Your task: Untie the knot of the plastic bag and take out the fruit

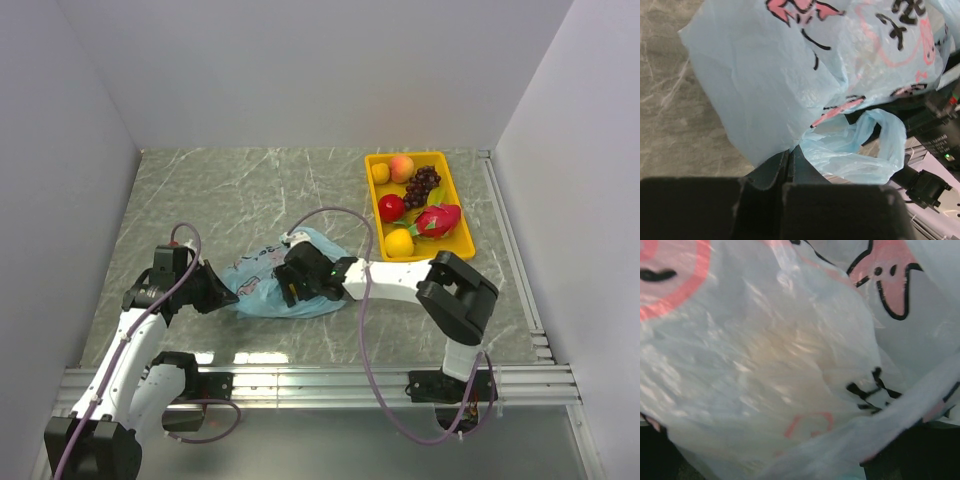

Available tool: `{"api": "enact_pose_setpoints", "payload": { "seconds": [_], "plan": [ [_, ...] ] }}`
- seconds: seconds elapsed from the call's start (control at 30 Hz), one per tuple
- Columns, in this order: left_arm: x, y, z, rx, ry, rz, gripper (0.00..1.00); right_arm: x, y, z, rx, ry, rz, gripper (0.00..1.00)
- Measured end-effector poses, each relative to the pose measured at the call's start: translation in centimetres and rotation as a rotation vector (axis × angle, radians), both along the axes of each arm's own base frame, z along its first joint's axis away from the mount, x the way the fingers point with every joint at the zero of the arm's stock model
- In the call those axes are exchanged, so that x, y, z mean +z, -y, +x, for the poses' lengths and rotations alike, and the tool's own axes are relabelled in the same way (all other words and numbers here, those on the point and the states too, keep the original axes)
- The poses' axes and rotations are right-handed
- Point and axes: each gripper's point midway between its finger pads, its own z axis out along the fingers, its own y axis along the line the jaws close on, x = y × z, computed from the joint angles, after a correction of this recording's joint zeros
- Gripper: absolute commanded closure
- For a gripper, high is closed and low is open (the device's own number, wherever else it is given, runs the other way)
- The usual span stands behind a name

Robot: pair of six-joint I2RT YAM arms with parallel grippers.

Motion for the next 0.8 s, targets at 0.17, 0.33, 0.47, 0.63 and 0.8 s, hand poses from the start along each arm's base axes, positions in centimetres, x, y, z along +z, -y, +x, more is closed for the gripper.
{"api": "enact_pose_setpoints", "payload": {
  "seconds": [0.17,0.33,0.47,0.63,0.8],
  "plan": [
    [0.1,-0.2,0.4,0.019,0.009,0.010,0.99,1.9,1.2,-0.7,-0.005,0.021,0.035,0.75],
    [0.5,-0.7,1.7,0.056,0.048,0.029,0.99,9.2,1.2,-0.6,0.001,0.124,0.183,0.76],
    [0.1,-1.1,2.7,0.073,0.045,0.054,0.99,15.1,1.4,-0.8,0.020,0.211,0.297,0.76],
    [-0.3,-1.2,3.9,0.080,0.052,0.063,1.00,19.8,4.1,0.6,-0.034,0.298,0.368,0.77],
    [0.0,-0.9,4.9,0.038,0.104,0.065,1.00,22.1,14.2,8.3,-0.360,0.402,0.338,0.77]
  ]
}}
